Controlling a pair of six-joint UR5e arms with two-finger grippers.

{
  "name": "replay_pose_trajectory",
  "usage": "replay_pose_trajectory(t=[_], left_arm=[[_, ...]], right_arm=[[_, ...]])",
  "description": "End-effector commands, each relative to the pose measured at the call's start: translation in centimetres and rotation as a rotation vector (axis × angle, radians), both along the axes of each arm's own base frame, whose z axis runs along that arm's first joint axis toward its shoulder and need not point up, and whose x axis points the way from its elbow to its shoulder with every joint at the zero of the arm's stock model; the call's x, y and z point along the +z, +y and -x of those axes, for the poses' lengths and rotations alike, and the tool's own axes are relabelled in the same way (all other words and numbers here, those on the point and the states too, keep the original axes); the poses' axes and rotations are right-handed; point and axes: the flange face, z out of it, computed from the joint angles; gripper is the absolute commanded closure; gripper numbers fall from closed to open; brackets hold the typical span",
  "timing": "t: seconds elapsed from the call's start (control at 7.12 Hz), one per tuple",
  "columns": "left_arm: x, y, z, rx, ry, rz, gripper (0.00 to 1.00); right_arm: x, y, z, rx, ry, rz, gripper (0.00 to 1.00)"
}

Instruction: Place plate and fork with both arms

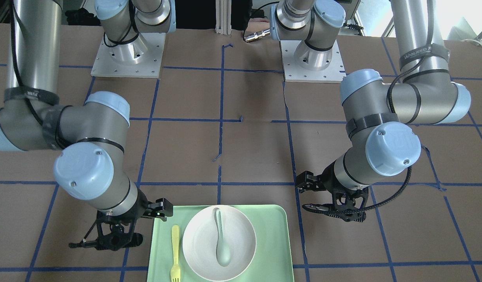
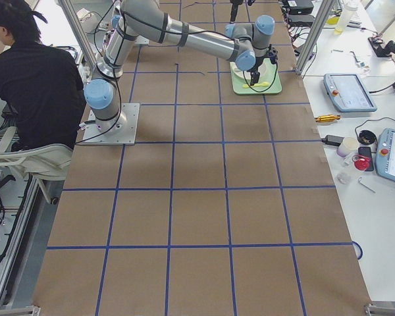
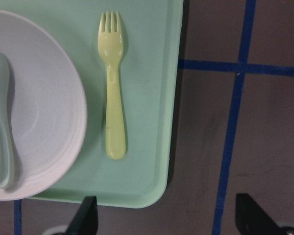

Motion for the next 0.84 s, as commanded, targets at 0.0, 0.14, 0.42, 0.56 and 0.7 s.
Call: replay_pose_trajectory(t=[0.0, 0.14, 0.42, 0.56, 0.7], left_arm=[[5.6, 3.4, 2.1, 0.095, -0.029, -0.002, 0.0], [8.2, 5.6, 1.9, 0.119, -0.092, -0.022, 0.0], [12.2, 8.5, 1.7, 0.149, -0.124, -0.011, 0.0], [14.0, 9.6, 1.8, 0.159, -0.112, 0.011, 0.0], [15.0, 10.2, 2.3, 0.217, -0.075, 0.025, 0.0]], right_arm=[[7.2, 7.0, 2.0, 0.001, 0.128, -0.072, 0.0], [9.8, 9.8, 2.4, -0.002, 0.133, -0.093, 0.0], [15.1, 14.5, 2.5, -0.051, 0.126, -0.09, 0.0], [16.1, 15.7, 1.9, -0.069, 0.102, -0.097, 0.0], [15.8, 16.1, 0.4, -0.112, 0.024, -0.112, 0.0]])
